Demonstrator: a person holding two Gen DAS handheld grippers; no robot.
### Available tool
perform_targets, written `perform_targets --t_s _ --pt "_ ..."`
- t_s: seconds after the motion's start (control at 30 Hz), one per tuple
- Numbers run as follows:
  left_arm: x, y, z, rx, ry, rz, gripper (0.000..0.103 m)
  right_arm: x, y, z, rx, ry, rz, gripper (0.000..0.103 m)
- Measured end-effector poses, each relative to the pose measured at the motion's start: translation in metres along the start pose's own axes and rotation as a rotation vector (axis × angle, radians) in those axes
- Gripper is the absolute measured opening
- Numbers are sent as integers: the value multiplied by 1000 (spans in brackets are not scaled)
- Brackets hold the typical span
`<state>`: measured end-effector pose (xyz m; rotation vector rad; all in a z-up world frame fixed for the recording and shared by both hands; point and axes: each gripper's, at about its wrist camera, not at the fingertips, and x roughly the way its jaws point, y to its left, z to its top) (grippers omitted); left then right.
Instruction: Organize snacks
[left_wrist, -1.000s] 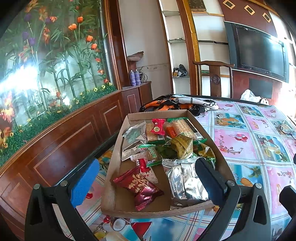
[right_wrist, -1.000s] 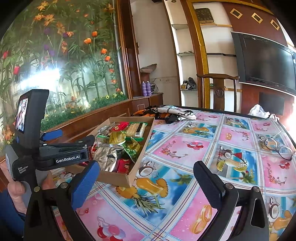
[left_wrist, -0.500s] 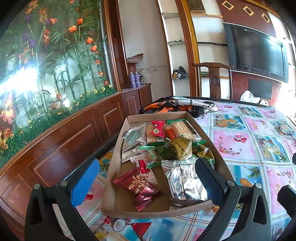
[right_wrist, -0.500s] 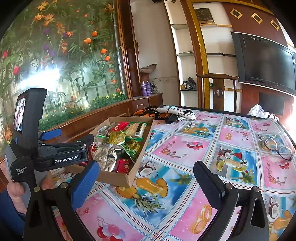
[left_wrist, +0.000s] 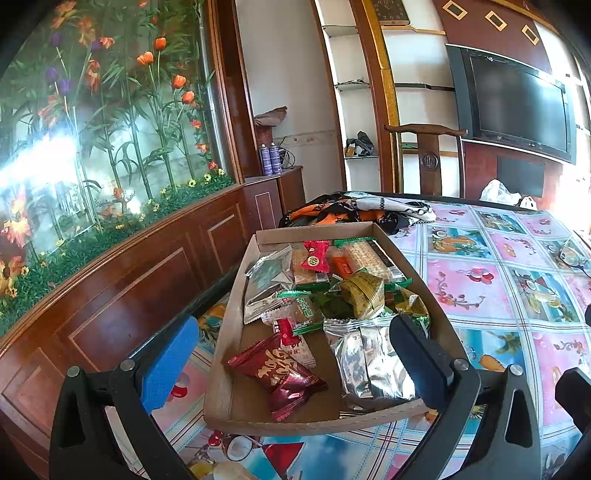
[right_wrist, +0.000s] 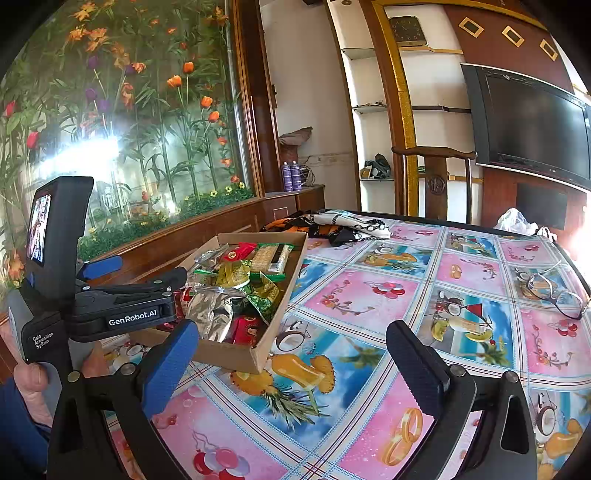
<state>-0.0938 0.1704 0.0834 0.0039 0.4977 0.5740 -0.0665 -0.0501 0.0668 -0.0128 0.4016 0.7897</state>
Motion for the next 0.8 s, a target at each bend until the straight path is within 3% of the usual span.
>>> perform_targets --t_s 0.57,0.7,0.8 --pt "0 -6 0 16 -17 -13 103 0 0 0 -1 0 0 103" --pt "-6 -8 -2 23 -69 74 103 0 0 0 0 0 0 103" --pt "-5 -7 -2 19 -79 72 103 0 -1 0 2 0 -1 103"
